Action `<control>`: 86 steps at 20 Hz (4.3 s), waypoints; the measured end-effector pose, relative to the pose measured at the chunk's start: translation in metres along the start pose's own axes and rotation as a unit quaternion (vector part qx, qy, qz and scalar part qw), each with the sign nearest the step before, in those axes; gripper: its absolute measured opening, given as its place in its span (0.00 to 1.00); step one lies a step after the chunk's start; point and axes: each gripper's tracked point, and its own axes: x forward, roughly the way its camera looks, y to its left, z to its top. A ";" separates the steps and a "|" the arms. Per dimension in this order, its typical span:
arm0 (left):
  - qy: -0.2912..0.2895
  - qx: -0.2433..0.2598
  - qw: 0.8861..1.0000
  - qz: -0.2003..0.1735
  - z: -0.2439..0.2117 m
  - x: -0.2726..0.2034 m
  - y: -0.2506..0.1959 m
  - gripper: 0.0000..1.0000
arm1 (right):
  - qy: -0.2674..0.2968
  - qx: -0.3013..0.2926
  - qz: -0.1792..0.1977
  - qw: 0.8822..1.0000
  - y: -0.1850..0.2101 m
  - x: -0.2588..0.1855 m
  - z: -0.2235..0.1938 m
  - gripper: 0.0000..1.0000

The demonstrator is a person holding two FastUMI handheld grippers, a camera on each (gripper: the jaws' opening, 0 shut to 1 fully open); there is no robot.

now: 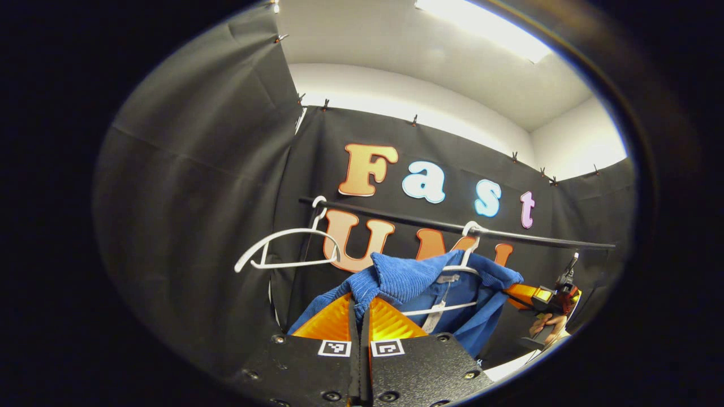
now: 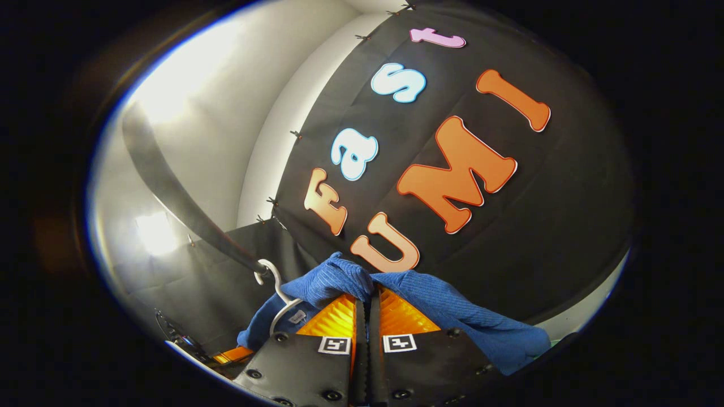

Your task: Grasp the clothes on the hanger with both hands and then place them into the laundry hamper below.

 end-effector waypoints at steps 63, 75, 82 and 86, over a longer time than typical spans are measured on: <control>0.228 0.009 0.969 -0.096 -0.235 0.050 -0.020 0.00 | 0.086 -0.058 -0.322 0.941 -0.173 -0.076 -0.106 0.07; 0.297 -0.001 0.942 -0.156 -0.318 0.037 -0.116 0.00 | 0.141 -0.122 -0.357 0.916 -0.180 -0.115 -0.170 0.08; 0.339 0.000 0.927 -0.159 -0.361 0.024 -0.131 0.00 | 0.165 -0.126 -0.378 0.902 -0.195 -0.131 -0.205 0.08; 0.372 0.009 0.916 -0.149 -0.396 0.021 -0.136 0.00 | 0.187 -0.135 -0.399 0.887 -0.220 -0.139 -0.223 0.08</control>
